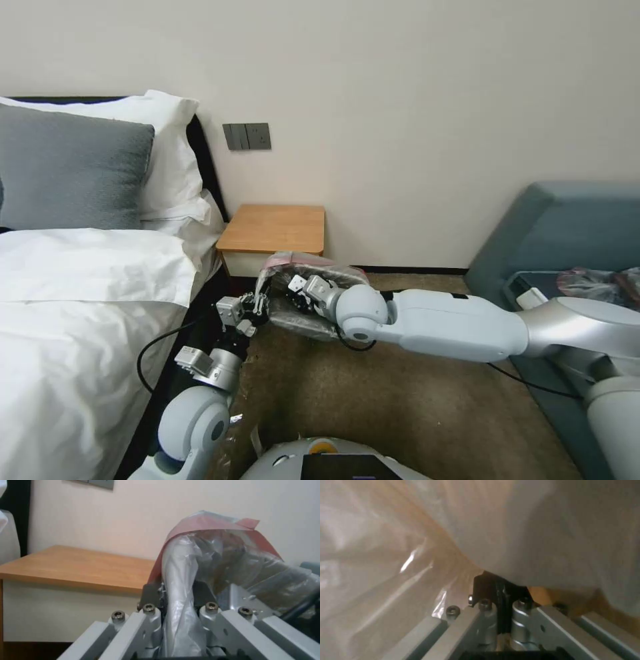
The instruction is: Pick up the garbage bag from the table and place it over the trash can.
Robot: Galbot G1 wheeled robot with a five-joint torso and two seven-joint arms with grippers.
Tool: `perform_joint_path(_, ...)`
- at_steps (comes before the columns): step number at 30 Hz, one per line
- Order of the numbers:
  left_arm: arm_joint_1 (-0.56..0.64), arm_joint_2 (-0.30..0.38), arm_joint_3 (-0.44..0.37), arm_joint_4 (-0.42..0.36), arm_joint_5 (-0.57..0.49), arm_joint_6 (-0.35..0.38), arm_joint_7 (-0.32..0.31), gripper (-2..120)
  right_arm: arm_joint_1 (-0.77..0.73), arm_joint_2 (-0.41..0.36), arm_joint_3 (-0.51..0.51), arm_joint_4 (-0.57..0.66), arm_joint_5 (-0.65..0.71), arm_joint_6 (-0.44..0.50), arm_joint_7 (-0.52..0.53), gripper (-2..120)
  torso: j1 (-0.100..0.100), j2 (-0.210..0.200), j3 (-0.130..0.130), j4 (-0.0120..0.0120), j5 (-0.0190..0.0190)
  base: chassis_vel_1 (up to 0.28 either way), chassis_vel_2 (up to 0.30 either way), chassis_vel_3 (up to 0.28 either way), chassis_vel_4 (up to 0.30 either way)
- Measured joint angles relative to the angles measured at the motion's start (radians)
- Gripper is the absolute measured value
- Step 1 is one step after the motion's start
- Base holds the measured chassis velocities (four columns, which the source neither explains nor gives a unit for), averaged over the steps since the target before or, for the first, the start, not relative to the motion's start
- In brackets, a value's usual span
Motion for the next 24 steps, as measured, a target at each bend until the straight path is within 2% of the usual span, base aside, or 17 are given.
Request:
perform_joint_path(11, 0.006, -0.004, -0.001, -0.010, -0.002, -0.001, 0.002, 8, -0.006, 0.003, 0.006, -0.007, 0.045, 0.000, 0.015, 0, 0.000, 0.000, 0.000, -0.0001, 0.0000, 0.000, 0.000, 0.000, 0.000)
perform_joint_path(24, -0.011, -0.009, -0.003, 0.043, -0.051, 0.008, -0.034, 8, 0.022, -0.053, 0.058, 0.115, 0.147, 0.002, 0.058, 0, 0.000, 0.000, 0.000, -0.0001, 0.0000, 0.000, 0.000, 0.000, 0.000)
